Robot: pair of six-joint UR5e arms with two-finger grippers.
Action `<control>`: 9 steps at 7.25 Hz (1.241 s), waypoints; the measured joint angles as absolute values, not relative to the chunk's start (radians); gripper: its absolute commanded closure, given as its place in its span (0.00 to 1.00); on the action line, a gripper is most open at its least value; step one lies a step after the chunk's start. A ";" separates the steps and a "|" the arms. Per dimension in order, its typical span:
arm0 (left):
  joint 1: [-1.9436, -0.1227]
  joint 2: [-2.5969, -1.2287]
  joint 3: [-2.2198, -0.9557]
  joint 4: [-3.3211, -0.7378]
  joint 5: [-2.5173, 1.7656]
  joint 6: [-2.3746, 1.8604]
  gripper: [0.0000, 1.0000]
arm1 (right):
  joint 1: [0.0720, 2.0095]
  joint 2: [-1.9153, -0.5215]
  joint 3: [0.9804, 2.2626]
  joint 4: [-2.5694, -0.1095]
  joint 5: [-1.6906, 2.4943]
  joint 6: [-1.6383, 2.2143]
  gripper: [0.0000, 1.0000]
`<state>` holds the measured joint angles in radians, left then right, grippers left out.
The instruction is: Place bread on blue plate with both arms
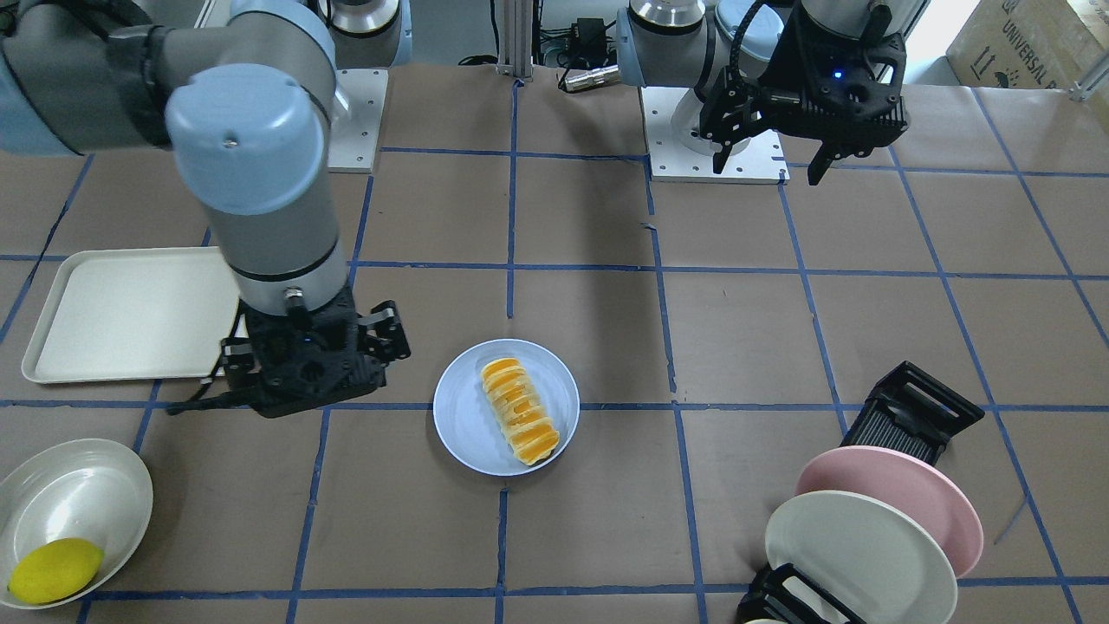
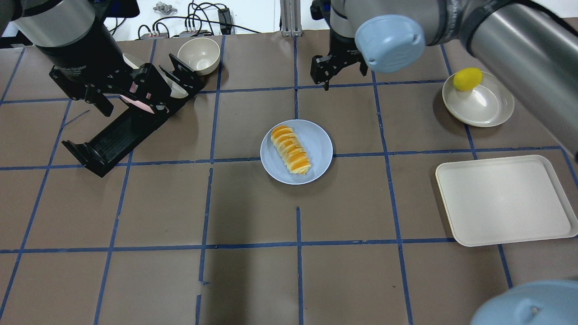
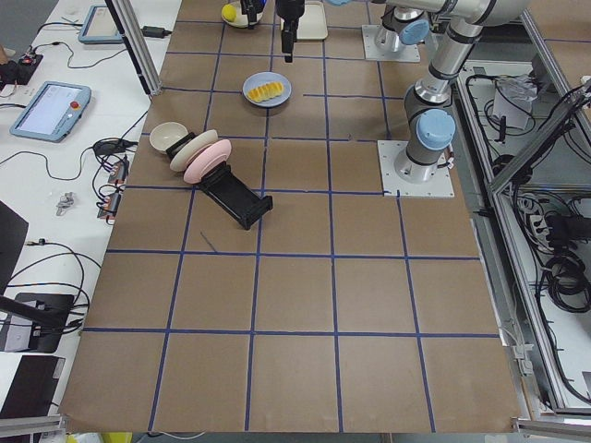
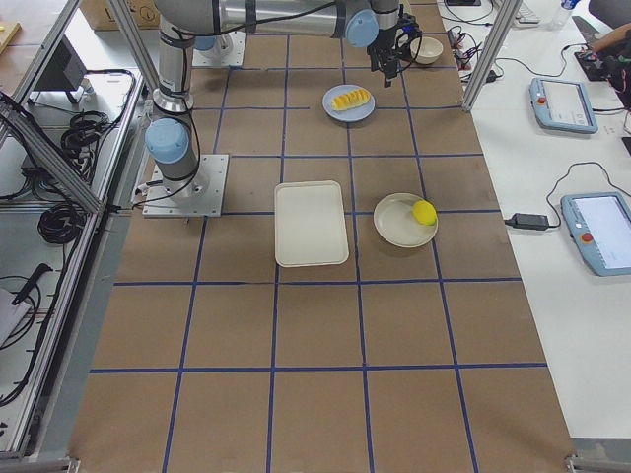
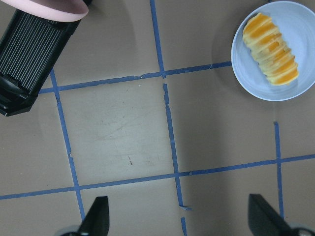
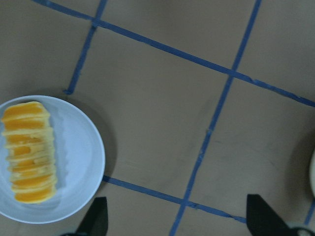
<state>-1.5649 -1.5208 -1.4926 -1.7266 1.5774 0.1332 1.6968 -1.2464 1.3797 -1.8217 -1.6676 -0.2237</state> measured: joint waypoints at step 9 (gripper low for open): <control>-1.566 -1.524 -1.492 -1.727 1.577 0.132 0.00 | 1.534 -1.638 1.521 -1.449 -1.608 -0.199 0.01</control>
<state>-1.5658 -1.5235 -1.4925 -1.7273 1.5769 0.1319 1.5343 -1.6377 1.5211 -1.4488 -1.6079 -0.1989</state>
